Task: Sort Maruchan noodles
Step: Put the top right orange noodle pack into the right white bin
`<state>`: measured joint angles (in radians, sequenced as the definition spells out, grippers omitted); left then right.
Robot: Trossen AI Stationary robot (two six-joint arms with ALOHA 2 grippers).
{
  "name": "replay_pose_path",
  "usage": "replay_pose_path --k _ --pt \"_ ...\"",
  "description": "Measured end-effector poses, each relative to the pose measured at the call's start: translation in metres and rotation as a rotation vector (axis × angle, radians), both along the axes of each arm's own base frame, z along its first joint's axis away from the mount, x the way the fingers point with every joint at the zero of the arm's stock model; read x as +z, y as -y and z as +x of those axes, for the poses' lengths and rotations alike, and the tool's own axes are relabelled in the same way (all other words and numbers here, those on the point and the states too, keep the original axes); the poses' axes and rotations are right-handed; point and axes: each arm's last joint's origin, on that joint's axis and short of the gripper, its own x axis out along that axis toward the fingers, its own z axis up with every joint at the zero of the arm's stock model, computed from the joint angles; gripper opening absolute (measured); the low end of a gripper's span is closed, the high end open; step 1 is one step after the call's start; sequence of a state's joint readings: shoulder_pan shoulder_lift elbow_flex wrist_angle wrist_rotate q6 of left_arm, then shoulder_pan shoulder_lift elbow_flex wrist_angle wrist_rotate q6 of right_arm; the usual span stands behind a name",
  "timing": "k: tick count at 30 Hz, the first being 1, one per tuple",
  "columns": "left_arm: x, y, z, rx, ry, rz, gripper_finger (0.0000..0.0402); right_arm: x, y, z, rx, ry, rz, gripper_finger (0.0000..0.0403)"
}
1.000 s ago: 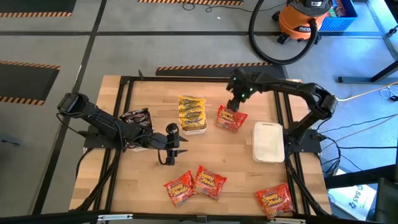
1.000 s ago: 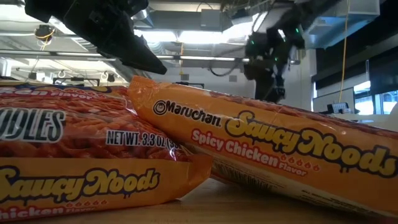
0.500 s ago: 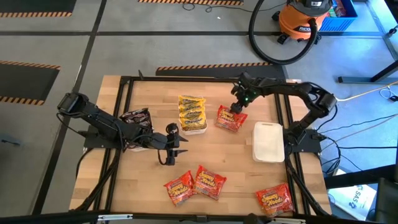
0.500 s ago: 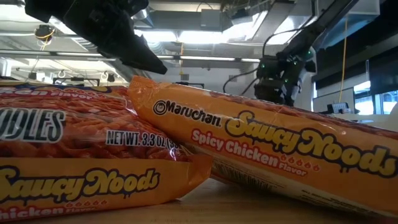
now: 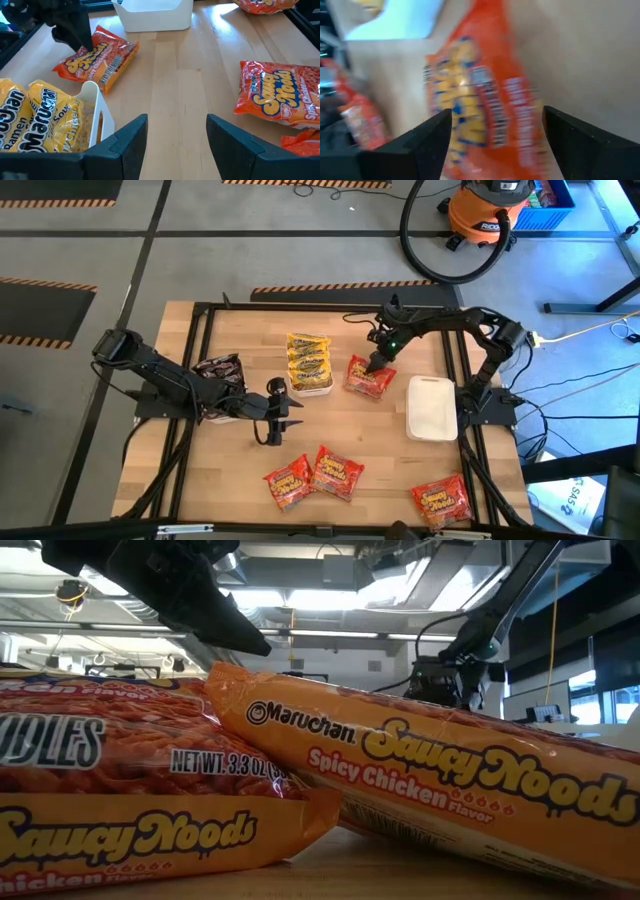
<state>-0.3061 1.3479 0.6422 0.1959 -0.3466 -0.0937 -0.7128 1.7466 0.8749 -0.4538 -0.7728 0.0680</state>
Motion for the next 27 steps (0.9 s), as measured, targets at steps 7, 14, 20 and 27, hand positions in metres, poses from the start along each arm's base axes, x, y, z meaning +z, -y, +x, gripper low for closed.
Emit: replay_pose_path --k 7,14,20,27 --pt "0.000 0.000 0.000 0.000 0.000 0.000 0.0195 0.001 -0.008 0.003 0.035 0.018 0.054 0.0292" --pt "0.000 0.000 0.000 0.000 0.000 0.000 0.0195 -0.001 -0.026 0.018 0.098 -0.033 -0.041 0.0292" --pt "0.000 0.000 0.000 0.000 0.000 0.000 0.0195 0.000 -0.038 0.024 0.153 0.004 0.004 0.0285" --pt "0.000 0.000 0.000 0.000 0.000 0.000 0.0195 0.000 -0.039 0.025 0.171 0.017 -0.001 0.0203"
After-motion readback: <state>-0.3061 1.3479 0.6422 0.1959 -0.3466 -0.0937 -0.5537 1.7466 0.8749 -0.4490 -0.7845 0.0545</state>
